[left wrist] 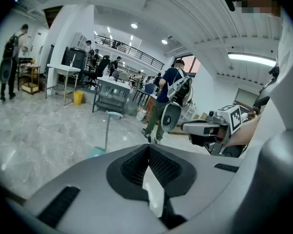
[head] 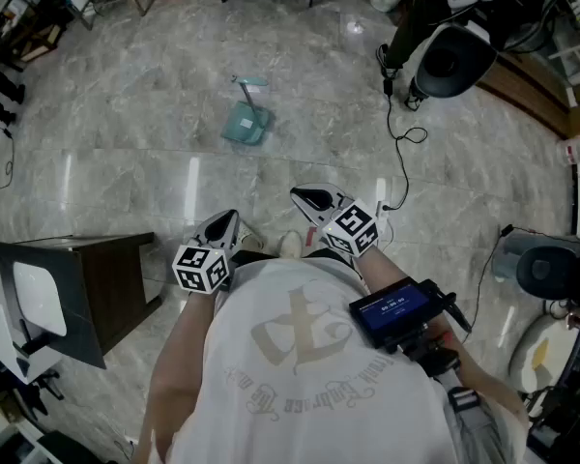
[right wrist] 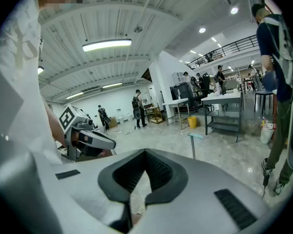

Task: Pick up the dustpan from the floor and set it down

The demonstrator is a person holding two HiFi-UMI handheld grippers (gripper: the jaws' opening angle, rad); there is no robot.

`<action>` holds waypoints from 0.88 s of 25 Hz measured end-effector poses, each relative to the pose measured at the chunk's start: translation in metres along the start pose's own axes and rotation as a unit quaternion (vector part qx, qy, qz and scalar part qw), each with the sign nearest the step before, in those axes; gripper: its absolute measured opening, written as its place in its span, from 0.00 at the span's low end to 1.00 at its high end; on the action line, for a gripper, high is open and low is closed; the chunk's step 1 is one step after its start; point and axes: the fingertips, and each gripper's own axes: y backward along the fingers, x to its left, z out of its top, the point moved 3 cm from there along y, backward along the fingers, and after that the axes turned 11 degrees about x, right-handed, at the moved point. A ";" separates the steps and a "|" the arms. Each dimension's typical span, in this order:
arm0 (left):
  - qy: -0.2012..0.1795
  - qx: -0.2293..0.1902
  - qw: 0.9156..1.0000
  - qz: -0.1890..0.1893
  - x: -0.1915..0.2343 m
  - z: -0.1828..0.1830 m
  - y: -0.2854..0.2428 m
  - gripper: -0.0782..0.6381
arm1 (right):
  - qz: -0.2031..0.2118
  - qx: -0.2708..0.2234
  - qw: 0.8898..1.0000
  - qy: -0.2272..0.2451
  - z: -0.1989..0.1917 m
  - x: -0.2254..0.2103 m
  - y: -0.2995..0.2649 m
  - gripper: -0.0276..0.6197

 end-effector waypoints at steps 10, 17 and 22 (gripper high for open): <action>-0.027 0.004 1.000 -0.004 -0.040 0.003 -0.005 0.12 | -0.019 -0.029 0.999 -0.023 -0.017 -0.004 0.038 0.06; -0.033 0.009 0.999 -0.002 -0.041 0.008 -0.006 0.12 | -0.022 -0.033 0.999 -0.032 -0.017 -0.014 0.037 0.07; -0.033 0.009 0.999 -0.005 -0.018 0.017 -0.012 0.12 | -0.026 -0.036 0.998 -0.034 -0.007 -0.024 0.019 0.07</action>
